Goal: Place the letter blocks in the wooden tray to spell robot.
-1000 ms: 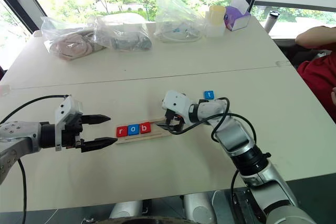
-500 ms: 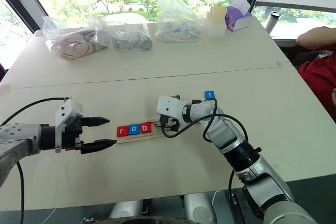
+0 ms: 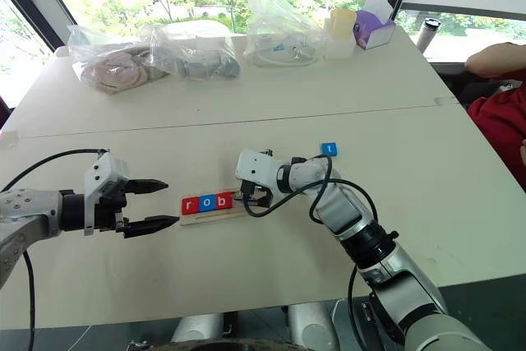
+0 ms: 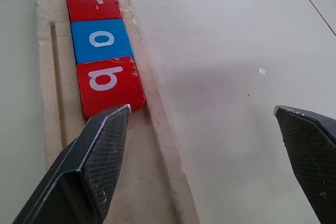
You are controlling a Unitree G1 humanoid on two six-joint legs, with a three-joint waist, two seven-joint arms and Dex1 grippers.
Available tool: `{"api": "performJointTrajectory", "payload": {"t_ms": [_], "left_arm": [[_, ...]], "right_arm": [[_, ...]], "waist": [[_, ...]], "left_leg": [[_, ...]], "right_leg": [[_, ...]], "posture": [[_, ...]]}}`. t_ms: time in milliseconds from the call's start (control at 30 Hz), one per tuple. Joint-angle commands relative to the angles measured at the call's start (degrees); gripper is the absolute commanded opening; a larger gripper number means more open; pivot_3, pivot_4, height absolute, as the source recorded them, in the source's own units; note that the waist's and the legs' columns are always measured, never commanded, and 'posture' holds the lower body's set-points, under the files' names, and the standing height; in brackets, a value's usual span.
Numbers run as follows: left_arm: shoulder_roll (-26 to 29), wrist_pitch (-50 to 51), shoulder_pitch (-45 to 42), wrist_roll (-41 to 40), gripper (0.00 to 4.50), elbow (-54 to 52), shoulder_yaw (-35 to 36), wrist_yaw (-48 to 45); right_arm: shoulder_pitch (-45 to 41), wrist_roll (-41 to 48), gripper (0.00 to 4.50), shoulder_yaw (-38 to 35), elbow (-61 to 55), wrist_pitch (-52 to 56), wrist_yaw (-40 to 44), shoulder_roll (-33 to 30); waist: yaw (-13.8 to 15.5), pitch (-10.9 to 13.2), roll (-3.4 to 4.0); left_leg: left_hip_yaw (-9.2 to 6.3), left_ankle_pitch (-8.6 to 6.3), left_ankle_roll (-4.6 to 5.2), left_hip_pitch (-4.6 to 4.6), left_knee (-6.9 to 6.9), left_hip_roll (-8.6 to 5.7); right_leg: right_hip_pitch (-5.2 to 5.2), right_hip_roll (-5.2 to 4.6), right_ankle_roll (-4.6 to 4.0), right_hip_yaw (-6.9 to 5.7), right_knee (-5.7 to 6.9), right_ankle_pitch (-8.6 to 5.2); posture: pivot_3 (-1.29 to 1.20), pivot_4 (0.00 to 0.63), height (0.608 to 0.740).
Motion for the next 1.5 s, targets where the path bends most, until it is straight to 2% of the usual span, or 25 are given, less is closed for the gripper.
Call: {"api": "performJointTrajectory", "payload": {"t_ms": [33,167,300,467,700,1000,1100,1233,1267,1500], "left_arm": [[-0.2,-0.2,-2.2,-1.2,4.50,-0.8,0.8,-0.1],[-1.8,2.2,-7.0,-4.8,4.50,-1.7,1.6,1.3],[-3.4,3.7,-11.7,-6.4,4.50,-3.7,-0.9,2.8],[-6.3,3.9,-16.9,-6.6,4.50,-3.4,-3.8,4.0],[-5.4,3.5,-18.9,-5.4,4.50,-2.7,-8.5,0.1],[-7.2,2.6,-20.8,-3.6,4.50,-1.2,-11.3,0.0],[-7.2,2.9,-20.6,-3.7,4.50,-1.6,-11.0,0.2],[-7.1,3.0,-20.1,-3.6,4.50,-1.7,-10.6,0.4],[-7.2,2.7,-20.0,-3.3,4.50,-1.5,-10.8,0.5],[-8.2,2.2,-19.9,-2.3,4.50,-1.2,-11.8,0.7]], "right_arm": [[-0.7,0.2,4.44,-6.0,-7.4,3.9,-1.4,-3.1],[0.9,5.1,4.44,-14.8,-16.0,17.3,-4.8,-2.1],[3.3,7.4,4.44,-26.9,-25.9,39.1,-14.0,4.1],[10.5,6.5,4.44,-29.1,-36.2,56.1,-21.9,7.3],[14.9,8.4,4.44,-27.0,-40.5,64.5,-27.3,10.2],[15.8,9.3,4.44,-25.4,-35.0,61.7,-32.5,12.7],[16.3,9.0,3.57,-24.7,-33.1,59.5,-34.1,12.0],[16.4,9.3,1.40,-25.0,-32.5,58.6,-35.5,12.0],[16.2,9.3,1.14,-25.4,-32.6,58.8,-36.0,12.3],[12.6,10.2,1.15,-29.4,-35.4,65.1,-38.7,19.4]], "waist": [[0.2,0.0,-0.01],[0.3,0.0,-0.03],[0.2,0.0,-0.04],[0.2,0.0,-0.04],[-0.2,0.0,-0.03],[-0.1,0.0,-0.04],[-0.2,0.0,-0.05],[-0.2,0.0,-0.05],[-0.2,0.0,-0.05],[-0.1,0.0,-0.05]], "left_leg": [[-0.02,0.00,0.00,-0.04,0.00,-0.01],[-0.02,0.00,-0.01,-0.06,0.03,-0.03],[-0.10,0.00,-0.01,-0.07,0.02,-0.01],[-0.10,0.00,-0.01,-0.07,0.01,-0.04],[0.00,0.01,-0.01,0.01,0.01,-0.04],[-0.02,0.01,-0.01,-0.05,0.02,-0.06],[-0.03,0.01,-0.01,-0.05,0.01,-0.05],[-0.03,0.01,-0.01,-0.04,0.01,-0.05],[-0.04,0.01,-0.01,-0.04,0.01,-0.05],[-0.06,0.01,-0.01,-0.05,0.01,-0.04]], "right_leg": [[-0.02,-0.02,0.00,0.00,0.00,0.00],[-0.02,-0.03,0.03,-0.01,-0.01,0.01],[-0.02,0.01,0.12,-0.03,0.02,0.07],[-0.02,0.00,0.12,-0.03,0.02,0.06],[-0.02,0.07,0.16,0.06,0.03,-0.08],[-0.02,0.04,0.16,0.04,-0.02,-0.14],[-0.03,0.04,0.20,0.04,-0.02,-0.12],[-0.02,0.05,0.19,0.04,-0.02,-0.13],[-0.02,0.06,0.19,0.04,-0.01,-0.14],[-0.03,0.06,0.21,0.03,-0.01,-0.13]], "posture": [[0.00,0.150,0.740],[0.00,0.150,0.740],[0.00,0.150,0.740],[0.00,0.150,0.740],[0.00,0.150,0.740],[0.00,0.150,0.740],[0.00,0.150,0.740],[0.00,0.150,0.740],[0.00,0.150,0.740],[0.00,0.150,0.740]]}}
